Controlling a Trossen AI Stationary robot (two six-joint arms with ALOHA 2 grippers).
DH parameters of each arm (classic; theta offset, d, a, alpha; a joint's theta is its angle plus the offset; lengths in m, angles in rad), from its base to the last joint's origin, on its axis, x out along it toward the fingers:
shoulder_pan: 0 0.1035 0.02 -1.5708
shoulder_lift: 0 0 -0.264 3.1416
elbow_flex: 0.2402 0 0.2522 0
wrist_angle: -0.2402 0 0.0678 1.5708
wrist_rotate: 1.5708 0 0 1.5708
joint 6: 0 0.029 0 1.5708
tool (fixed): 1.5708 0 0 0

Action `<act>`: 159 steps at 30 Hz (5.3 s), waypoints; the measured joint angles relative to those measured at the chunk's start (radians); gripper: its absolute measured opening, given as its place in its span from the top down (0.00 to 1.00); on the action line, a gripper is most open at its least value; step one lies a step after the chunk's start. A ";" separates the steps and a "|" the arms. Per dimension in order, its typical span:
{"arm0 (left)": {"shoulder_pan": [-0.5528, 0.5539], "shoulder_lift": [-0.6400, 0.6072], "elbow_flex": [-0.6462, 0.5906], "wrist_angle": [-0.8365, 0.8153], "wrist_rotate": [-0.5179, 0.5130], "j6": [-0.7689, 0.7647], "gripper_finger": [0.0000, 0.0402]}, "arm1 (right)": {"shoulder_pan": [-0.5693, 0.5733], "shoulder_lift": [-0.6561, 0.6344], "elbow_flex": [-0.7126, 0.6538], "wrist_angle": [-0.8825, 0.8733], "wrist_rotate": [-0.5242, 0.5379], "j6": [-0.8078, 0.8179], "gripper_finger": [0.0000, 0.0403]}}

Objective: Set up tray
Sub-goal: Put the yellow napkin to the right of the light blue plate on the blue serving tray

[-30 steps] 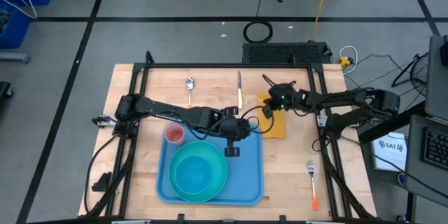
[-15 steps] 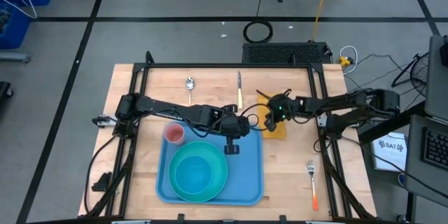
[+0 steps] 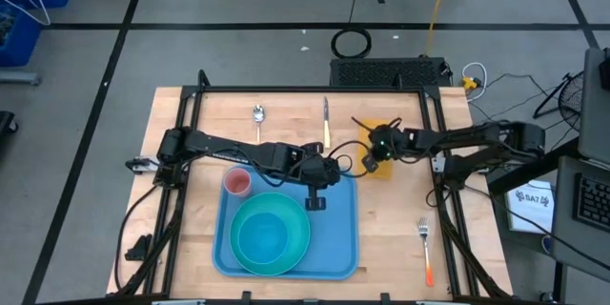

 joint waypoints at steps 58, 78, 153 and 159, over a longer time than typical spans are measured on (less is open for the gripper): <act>0.104 -0.001 -0.139 0.187 0.124 0.036 0.98 | -0.030 0.078 0.121 -0.340 -0.007 -0.099 1.00; 0.392 0.002 -0.424 0.919 0.678 -0.047 0.95 | 0.158 -0.477 0.119 -0.070 0.002 -0.117 0.95; 0.327 0.585 0.401 0.249 0.482 -0.440 0.48 | 0.386 -0.683 0.121 -0.068 0.153 -0.113 0.93; 0.315 0.585 0.400 0.294 0.542 -0.498 0.48 | 0.386 -0.683 0.121 -0.058 0.152 -0.113 0.93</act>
